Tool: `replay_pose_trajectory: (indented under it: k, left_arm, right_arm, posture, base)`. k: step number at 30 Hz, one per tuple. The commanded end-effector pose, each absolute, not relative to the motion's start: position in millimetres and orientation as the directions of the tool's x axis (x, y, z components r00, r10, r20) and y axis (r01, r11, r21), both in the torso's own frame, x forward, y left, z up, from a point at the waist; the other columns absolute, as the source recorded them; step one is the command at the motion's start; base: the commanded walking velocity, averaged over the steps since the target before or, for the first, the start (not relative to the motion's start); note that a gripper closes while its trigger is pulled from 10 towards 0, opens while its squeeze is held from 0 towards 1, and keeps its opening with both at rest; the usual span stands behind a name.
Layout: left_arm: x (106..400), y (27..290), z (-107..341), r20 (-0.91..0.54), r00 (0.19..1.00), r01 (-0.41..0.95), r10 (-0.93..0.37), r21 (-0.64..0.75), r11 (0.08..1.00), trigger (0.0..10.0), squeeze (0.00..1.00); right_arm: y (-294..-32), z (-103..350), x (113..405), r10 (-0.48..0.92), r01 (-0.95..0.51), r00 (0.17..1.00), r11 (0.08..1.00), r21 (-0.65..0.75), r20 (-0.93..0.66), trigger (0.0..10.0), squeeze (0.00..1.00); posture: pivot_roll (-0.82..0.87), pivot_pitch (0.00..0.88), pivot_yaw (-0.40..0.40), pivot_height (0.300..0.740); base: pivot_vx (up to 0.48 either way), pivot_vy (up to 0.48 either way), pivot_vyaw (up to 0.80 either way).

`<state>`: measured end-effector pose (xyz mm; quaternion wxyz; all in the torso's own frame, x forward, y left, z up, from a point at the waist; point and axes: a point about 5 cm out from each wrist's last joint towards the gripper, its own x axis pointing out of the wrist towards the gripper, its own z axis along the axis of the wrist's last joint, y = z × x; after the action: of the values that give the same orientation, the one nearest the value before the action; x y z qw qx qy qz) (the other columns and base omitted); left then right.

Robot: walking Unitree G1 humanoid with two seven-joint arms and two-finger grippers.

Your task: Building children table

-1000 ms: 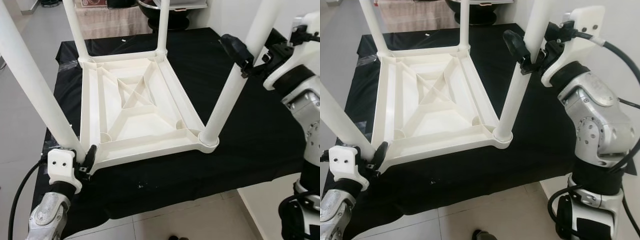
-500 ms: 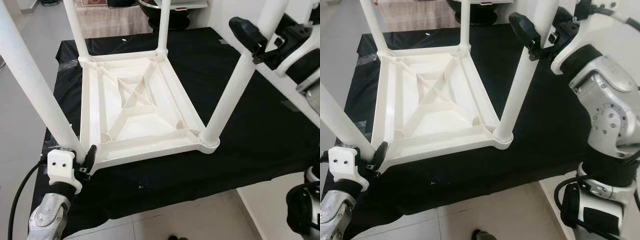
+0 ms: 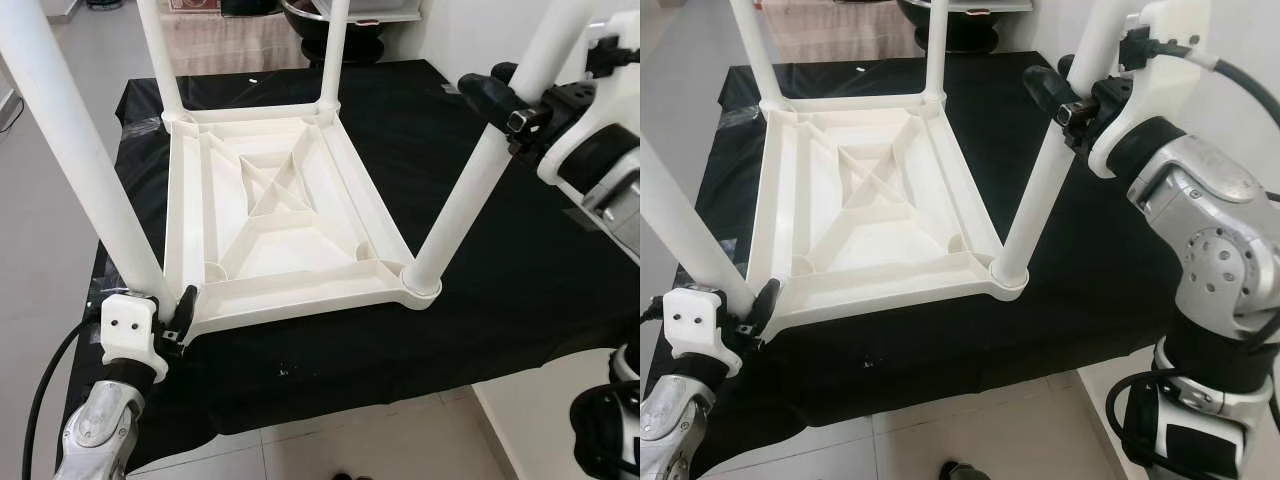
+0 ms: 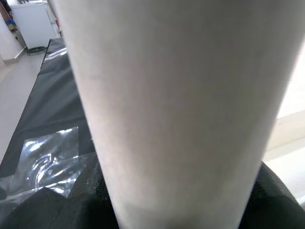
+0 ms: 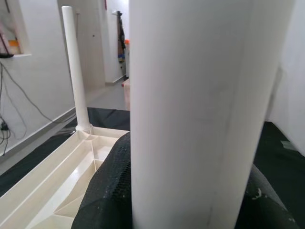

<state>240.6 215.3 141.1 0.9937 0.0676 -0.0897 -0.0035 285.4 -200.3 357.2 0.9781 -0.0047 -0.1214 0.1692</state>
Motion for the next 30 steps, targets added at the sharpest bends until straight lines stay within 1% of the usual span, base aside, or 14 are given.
replay_pose_trajectory:
  k: [1, 4, 7, 13, 15, 18, 21, 22, 23, 24, 25, 26, 27, 30]
  left_arm:
    - [238.8, 251.2, 155.1, 0.22, 0.964, -0.199, 0.152, 0.214, 0.956, 10.0, 0.0]
    - [242.3, 257.1, 170.0, 0.266, 0.951, -0.219, 0.155, 0.231, 0.948, 10.0, 0.0]
    - [252.7, 271.9, 223.2, 0.418, 0.896, -0.275, 0.147, 0.264, 0.925, 10.0, 0.0]
    - [261.3, 279.4, 278.3, 0.544, 0.834, -0.296, 0.087, 0.309, 0.904, 10.0, 0.0]
    - [265.0, 280.9, 313.8, 0.608, 0.793, -0.297, 0.034, 0.338, 0.893, 10.0, 0.0]
    - [267.4, 279.1, 336.6, 0.641, 0.767, -0.293, -0.011, 0.364, 0.884, 10.0, 0.0]
    - [272.8, 269.2, 401.4, 0.716, 0.685, -0.273, -0.13, 0.419, 0.866, 10.0, 0.0]
    - [272.8, 269.2, 401.4, 0.716, 0.685, -0.273, -0.13, 0.419, 0.866, 10.0, 0.0]
    - [274.4, 264.5, 420.4, 0.735, 0.658, -0.265, -0.163, 0.429, 0.864, 10.0, 0.0]
    - [274.4, 264.5, 420.4, 0.735, 0.658, -0.265, -0.163, 0.429, 0.864, 10.0, 0.0]
    - [275.4, 260.2, 434.6, 0.745, 0.639, -0.262, -0.189, 0.442, 0.858, 10.0, 0.0]
    - [276.5, 255.2, 447.1, 0.75, 0.624, -0.259, -0.217, 0.46, 0.849, 10.0, 0.0]
    - [277.7, 249.9, 458.6, 0.757, 0.609, -0.252, -0.238, 0.468, 0.847, 10.0, 0.0]
    - [278.5, 244.4, 468.4, 0.762, 0.594, -0.246, -0.258, 0.477, 0.844, 10.0, 0.0]
  right_arm:
    - [-216.3, 334.5, 293.3, 0.222, -0.223, 0.969, 0.975, 0.004, 0.112, 0.0, 0.0]
    - [-221.1, 327.7, 296.4, 0.165, -0.168, 0.983, 0.985, 0.034, 0.085, 0.0, 0.0]
    - [-230.1, 305.2, 303.7, 0.043, -0.044, 0.999, 0.99, 0.137, 0.012, 0.0, 0.0]
    - [-225.3, 282.3, 309.9, -0.009, 0.023, 0.998, 0.974, 0.224, -0.063, 0.0, 0.0]
    - [-212.7, 264.4, 314.6, -0.006, 0.039, 0.993, 0.959, 0.282, -0.117, 0.0, 0.0]
    - [-200.6, 252.7, 317.7, 0.008, 0.042, 0.988, 0.945, 0.323, -0.151, 0.0, 0.0]
    - [-152.3, 220.6, 326.0, 0.086, 0.03, 0.963, 0.907, 0.42, -0.254, 0.0, 0.0]
    - [-152.3, 220.6, 326.0, 0.086, 0.03, 0.963, 0.907, 0.42, -0.254, 0.0, 0.0]
    - [-134.7, 210.3, 330.4, 0.12, 0.021, 0.95, 0.896, 0.443, -0.288, 4.0, 0.0]
    - [-134.7, 210.3, 330.4, 0.12, 0.021, 0.95, 0.896, 0.443, -0.288, 4.0, 0.0]
    - [-121.3, 203.2, 334.1, 0.141, 0.019, 0.94, 0.888, 0.459, -0.311, 5.6, 0.0]
    - [-109.5, 197.7, 338.2, 0.154, 0.023, 0.93, 0.882, 0.47, -0.335, 10.0, 0.0]
    - [-98.1, 191.8, 342.8, 0.168, 0.04, 0.913, 0.869, 0.492, -0.371, 10.0, 0.0]
    - [-87.8, 189.5, 346.6, 0.182, 0.044, 0.904, 0.861, 0.507, -0.386, 10.0, 0.0]
  posture:
    - [-0.07, 0.171, -0.064, 0.74]
    - [-0.07, 0.172, -0.063, 0.74]
    - [-0.06, 0.17, -0.062, 0.74]
    - [-0.04, 0.164, -0.055, 0.74]
    - [-0.04, 0.159, -0.048, 0.74]
    - [-0.03, 0.154, -0.043, 0.74]
    - [0.0, 0.14, -0.028, 0.74]
    - [0.0, 0.14, -0.028, 0.74]
    - [0.01, 0.135, -0.018, 0.74]
    - [0.01, 0.135, -0.018, 0.74]
    - [0.01, 0.135, -0.018, 0.74]
    - [0.02, 0.129, -0.014, 0.74]
    - [0.04, 0.122, -0.006, 0.74]
    - [0.04, 0.121, -0.004, 0.74]
  base:
    - [0.0, 0.0, 0.0]
    - [0.0, 0.0, 0.0]
    - [0.0, 0.0, 0.0]
    - [0.0, 0.0, 0.0]
    - [0.0, 0.0, 0.0]
    - [0.0, 0.0, 0.0]
    - [0.0, 0.0, 0.0]
    - [0.0, 0.0, 0.0]
    - [0.0, 0.0, 0.0]
    - [0.0, 0.0, 0.0]
    - [0.0, 0.0, 0.0]
    - [0.0, 0.0, 0.0]
    - [0.0, 0.0, 0.0]
    - [0.0, 0.0, 0.0]
